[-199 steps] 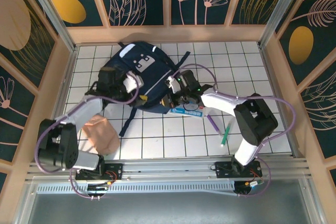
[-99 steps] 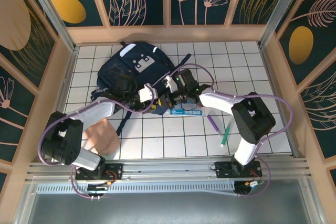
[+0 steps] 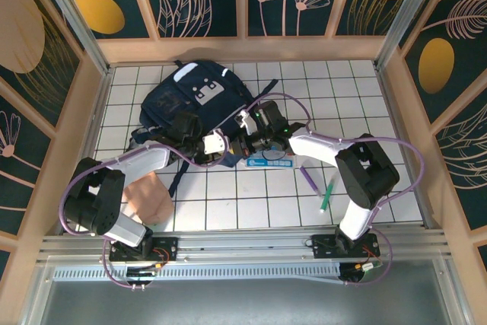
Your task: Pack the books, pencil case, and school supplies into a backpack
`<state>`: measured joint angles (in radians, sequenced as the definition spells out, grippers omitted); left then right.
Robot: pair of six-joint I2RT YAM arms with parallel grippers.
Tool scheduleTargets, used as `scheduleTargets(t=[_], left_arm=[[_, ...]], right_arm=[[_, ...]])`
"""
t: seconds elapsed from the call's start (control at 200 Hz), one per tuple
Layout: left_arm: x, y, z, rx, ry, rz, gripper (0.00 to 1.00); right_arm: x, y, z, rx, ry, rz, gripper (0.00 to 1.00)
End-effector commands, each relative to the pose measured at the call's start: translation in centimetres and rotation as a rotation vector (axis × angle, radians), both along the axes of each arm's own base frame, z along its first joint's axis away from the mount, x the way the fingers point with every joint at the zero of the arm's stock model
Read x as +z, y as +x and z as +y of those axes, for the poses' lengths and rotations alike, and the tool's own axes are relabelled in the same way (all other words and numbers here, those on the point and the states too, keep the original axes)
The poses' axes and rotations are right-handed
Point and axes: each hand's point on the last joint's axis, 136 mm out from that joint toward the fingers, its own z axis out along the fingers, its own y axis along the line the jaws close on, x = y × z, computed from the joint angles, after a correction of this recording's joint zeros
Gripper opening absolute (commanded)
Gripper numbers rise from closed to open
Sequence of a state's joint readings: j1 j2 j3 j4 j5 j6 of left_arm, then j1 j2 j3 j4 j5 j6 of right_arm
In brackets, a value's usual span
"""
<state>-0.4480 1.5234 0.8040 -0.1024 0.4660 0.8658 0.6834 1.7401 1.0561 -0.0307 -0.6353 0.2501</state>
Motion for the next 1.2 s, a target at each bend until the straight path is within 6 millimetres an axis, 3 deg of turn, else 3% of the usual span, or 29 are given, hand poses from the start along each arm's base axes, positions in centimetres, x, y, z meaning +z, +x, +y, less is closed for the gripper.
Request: scheduleTargets(t=[0.0, 0.135, 0.285, 0.41, 0.505, 0.606, 0.681, 0.971, 1.076, 1.196], left_arm=[[-0.5, -0.3, 1.1, -0.019, 0.065, -0.025, 0.0], [0.3, -0.6, 0.8, -0.043, 0.05, -0.032, 0.0], [0.6, -1.2, 0.5, -0.072, 0.018, -0.032, 0.0], [1.6, -1.7, -0.6, -0.107, -0.051, 0.006, 0.0], [2.1, -1.7, -1.3, -0.119, -0.082, 0.042, 0.0], [2.6, -1.8, -1.8, -0.137, -0.106, 0.069, 0.0], [2.8, -1.8, -1.9, -0.141, -0.116, 0.072, 0.0], [4.0, -2.6, -2.8, -0.176, -0.189, 0.11, 0.0], [4.6, -2.7, -3.2, -0.192, -0.216, 0.113, 0.0], [5.3, -2.6, -3.5, -0.194, -0.251, 0.113, 0.0]], right_arm=[[0.5, 0.5, -0.6, 0.0, -0.055, -0.062, 0.0], [0.4, 0.1, -1.3, -0.001, -0.068, -0.087, 0.0], [0.1, 1.0, -2.6, -0.06, -0.109, -0.127, 0.0], [0.7, -0.9, -1.6, 0.061, -0.059, -0.137, 0.0], [0.7, -2.3, -1.1, 0.144, -0.03, -0.165, 0.12], [0.8, -2.5, -0.9, 0.164, -0.028, -0.177, 0.28], [1.2, -2.5, -0.7, 0.173, -0.021, -0.205, 0.34], [0.0, -0.9, -0.2, 0.098, -0.03, -0.192, 0.46], [0.5, -0.8, 0.5, 0.101, 0.012, -0.183, 0.47], [1.3, -1.8, 1.6, 0.158, 0.078, -0.152, 0.41]])
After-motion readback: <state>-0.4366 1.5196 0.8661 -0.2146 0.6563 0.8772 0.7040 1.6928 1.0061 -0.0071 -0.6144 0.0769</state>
